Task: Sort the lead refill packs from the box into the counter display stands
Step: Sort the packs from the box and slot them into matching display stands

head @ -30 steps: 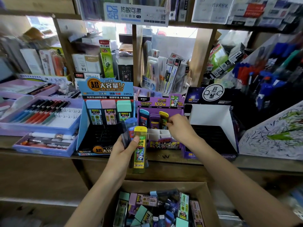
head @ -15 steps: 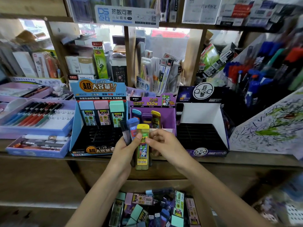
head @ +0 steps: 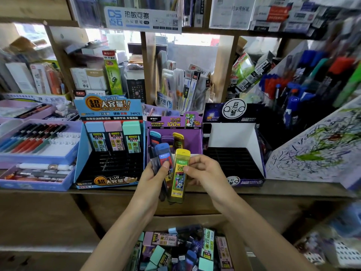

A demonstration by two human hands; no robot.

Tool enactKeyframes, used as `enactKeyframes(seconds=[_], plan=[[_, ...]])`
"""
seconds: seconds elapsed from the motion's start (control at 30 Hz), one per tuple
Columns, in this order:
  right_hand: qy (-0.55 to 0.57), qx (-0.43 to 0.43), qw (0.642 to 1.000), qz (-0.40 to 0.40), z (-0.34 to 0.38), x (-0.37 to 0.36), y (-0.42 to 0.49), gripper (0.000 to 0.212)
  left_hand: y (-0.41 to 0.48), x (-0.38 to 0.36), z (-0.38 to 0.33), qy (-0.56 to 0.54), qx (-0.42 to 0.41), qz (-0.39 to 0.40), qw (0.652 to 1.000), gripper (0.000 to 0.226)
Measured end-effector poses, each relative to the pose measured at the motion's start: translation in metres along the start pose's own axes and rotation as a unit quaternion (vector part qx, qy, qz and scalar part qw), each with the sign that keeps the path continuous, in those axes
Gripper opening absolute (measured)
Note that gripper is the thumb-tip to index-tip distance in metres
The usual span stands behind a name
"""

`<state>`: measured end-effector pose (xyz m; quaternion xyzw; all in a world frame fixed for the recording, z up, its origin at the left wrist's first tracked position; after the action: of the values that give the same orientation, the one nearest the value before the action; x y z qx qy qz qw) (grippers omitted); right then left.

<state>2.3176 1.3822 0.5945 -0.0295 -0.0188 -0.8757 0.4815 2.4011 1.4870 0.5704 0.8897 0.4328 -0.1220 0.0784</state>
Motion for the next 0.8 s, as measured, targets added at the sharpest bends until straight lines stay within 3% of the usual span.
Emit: enactKeyframes(seconds=[0.13, 0.57, 0.8], plan=[[0.02, -0.003, 1.0, -0.014, -0.003, 0.02, -0.002, 0.006, 0.0, 0.004, 0.01, 0.006, 0.022, -0.011, 1.0, 0.018], [-0.001, 0.018, 0.995, -0.102, 0.002, 0.1, 0.014, 0.013, 0.002, 0.017, 0.012, 0.014, 0.015, 0.003, 1.0, 0.018], [-0.001, 0.115, 0.984, -0.138, 0.039, 0.098, 0.026, 0.015, 0.003, 0.022, 0.011, 0.018, 0.012, 0.001, 1.0, 0.02]])
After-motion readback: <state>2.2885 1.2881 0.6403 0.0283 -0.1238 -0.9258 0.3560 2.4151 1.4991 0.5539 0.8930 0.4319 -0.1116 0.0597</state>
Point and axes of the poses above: each hand's wrist, its own y-axis towards the middle knuckle, its own x-axis out of the back of the hand, z = x × y, the point moved 10 cm from there along y, towards the middle knuckle, and after that the axes turned 1 degree about -x, right-handed, at the moved point
